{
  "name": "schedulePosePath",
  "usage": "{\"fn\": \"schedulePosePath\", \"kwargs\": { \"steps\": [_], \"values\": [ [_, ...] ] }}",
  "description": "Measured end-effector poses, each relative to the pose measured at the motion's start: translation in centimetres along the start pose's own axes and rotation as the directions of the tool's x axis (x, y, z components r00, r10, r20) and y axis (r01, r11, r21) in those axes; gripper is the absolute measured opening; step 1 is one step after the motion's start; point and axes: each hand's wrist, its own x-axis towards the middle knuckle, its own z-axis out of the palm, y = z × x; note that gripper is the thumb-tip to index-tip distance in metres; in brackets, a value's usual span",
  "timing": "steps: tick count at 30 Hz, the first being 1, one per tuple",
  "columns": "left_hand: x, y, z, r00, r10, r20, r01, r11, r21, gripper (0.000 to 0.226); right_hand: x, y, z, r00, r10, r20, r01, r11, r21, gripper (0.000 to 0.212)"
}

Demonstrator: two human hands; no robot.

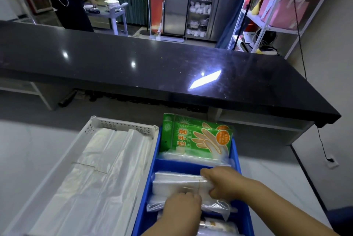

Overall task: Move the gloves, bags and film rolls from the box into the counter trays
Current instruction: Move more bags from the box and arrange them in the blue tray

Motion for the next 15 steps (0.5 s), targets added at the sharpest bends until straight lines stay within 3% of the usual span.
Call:
{"fn": "schedulePosePath", "kwargs": {
  "steps": [8, 12, 15],
  "values": [
    [0.5, 0.0, 0.2, 1.000, -0.021, 0.016, 0.021, 1.000, -0.016, 0.030, -0.5, 0.1, 0.6, 0.979, -0.024, -0.202, -0.011, 0.986, -0.167, 0.044],
    [1.0, 0.0, 0.2, 0.999, -0.011, 0.033, 0.011, 1.000, -0.007, 0.033, -0.9, 0.2, 0.3, 0.935, -0.068, -0.347, -0.003, 0.980, -0.201, 0.035],
    [1.3, 0.1, 0.3, 0.999, -0.013, 0.034, 0.013, 1.000, 0.012, 0.033, -0.9, 0.1, 0.9, 0.938, -0.087, -0.334, 0.034, 0.986, -0.160, 0.029]
  ]
}}
